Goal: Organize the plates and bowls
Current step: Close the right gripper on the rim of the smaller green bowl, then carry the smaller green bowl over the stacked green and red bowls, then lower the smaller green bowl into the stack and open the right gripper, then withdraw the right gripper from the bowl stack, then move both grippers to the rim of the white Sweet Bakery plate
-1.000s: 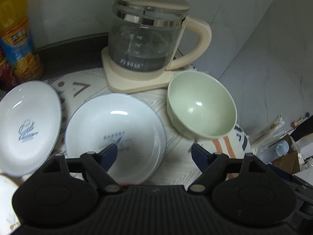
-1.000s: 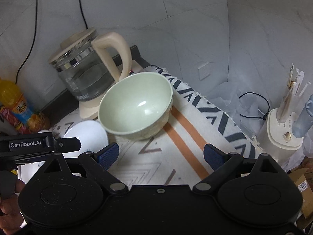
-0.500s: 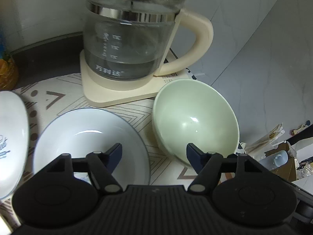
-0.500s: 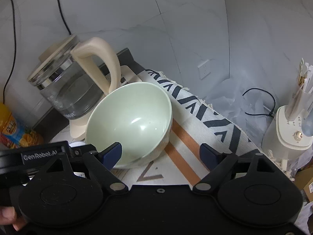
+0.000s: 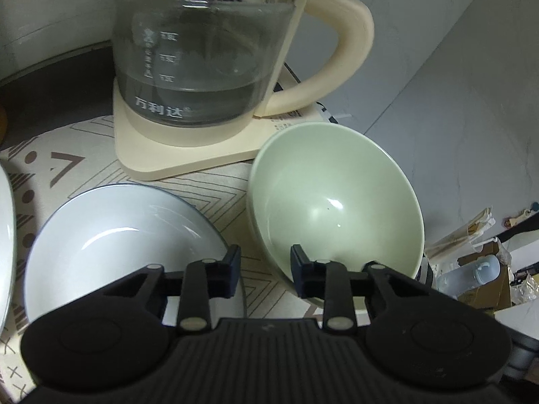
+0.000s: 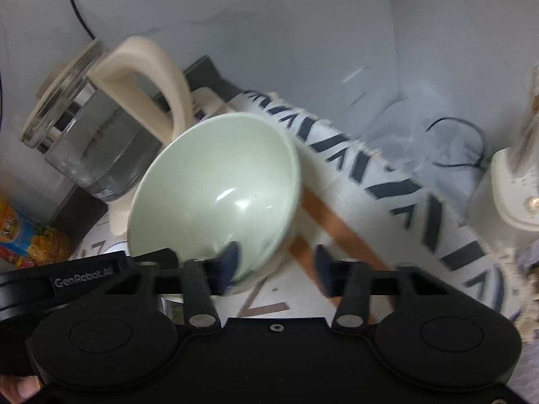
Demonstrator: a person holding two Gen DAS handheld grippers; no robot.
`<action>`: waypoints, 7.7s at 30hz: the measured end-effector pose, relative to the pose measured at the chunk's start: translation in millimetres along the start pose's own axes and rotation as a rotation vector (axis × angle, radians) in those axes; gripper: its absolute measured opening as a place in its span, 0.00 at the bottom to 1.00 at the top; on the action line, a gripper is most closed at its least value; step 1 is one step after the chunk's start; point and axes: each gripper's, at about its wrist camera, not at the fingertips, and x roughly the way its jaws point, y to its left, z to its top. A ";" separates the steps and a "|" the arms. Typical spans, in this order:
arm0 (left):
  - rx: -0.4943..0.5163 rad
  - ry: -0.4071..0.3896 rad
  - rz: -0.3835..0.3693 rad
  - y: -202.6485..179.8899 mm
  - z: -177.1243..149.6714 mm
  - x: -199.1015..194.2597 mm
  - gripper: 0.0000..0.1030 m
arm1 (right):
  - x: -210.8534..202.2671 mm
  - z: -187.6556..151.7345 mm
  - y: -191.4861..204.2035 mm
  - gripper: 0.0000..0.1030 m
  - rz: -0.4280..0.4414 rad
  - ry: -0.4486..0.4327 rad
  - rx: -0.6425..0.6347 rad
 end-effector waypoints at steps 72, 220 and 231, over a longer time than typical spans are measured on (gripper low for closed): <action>-0.147 -0.205 0.088 11.2 -99.3 -190.2 0.19 | -153.2 -82.8 67.0 0.28 0.154 -0.134 -0.221; -0.513 -0.172 0.350 263.5 -133.1 -246.2 0.85 | -76.5 -148.1 270.1 0.92 0.228 0.057 -0.486; -0.499 -0.166 0.263 291.5 -97.0 -215.7 0.83 | -30.9 -131.7 275.8 0.76 0.177 0.102 -0.411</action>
